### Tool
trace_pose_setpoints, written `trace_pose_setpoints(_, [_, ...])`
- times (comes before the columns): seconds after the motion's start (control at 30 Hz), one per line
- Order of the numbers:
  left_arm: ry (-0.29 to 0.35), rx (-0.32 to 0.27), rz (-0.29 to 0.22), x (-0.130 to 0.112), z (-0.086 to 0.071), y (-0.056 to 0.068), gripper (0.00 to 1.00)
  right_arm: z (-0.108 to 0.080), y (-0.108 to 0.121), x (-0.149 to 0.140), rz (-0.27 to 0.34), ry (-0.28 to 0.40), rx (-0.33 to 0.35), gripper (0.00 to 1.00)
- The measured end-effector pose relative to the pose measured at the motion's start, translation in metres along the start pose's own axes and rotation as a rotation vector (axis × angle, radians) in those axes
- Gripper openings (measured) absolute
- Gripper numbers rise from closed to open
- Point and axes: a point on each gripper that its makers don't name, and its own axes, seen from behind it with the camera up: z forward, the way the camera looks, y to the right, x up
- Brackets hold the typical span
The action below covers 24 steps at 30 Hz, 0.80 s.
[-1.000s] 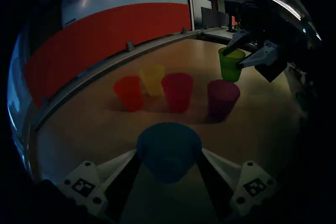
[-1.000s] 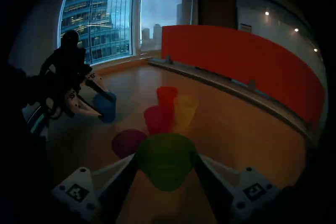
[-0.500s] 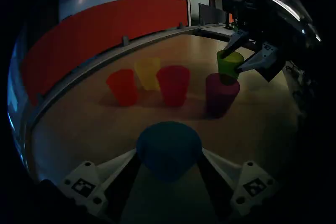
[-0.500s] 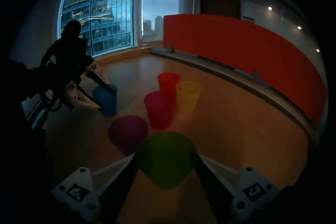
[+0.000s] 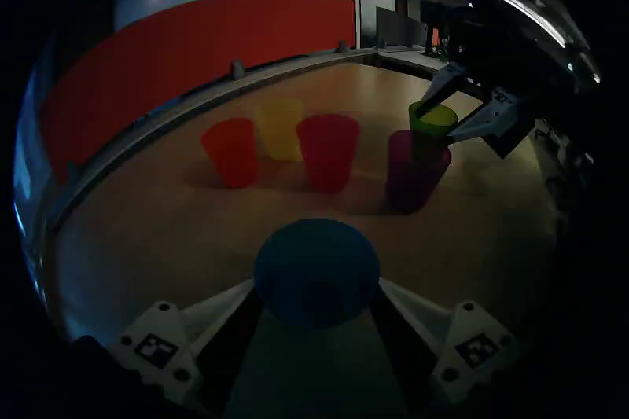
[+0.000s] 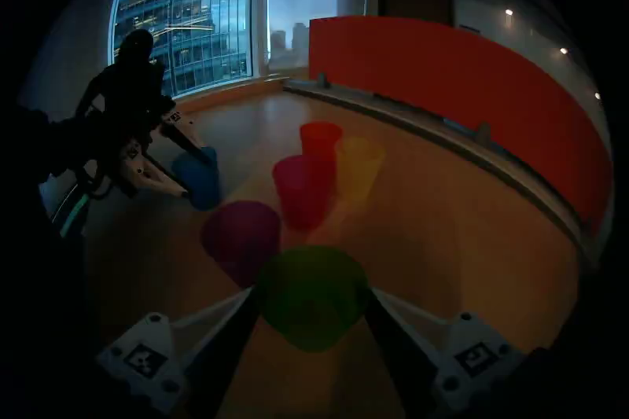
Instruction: Pour water
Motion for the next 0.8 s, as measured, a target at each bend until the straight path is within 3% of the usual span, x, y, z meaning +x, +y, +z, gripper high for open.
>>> trace_pose_setpoints(0.47, [-0.016,-0.011,-0.012,-0.007,0.001,0.002,0.86,0.001,-0.002,-0.011,0.021,-0.008,-0.001,0.91])
trace_pose_setpoints(0.8, [-0.068,-0.001,-0.006,-0.024,0.000,0.000,0.90,-0.001,-0.002,-0.016,0.029,-0.007,-0.004,0.91])
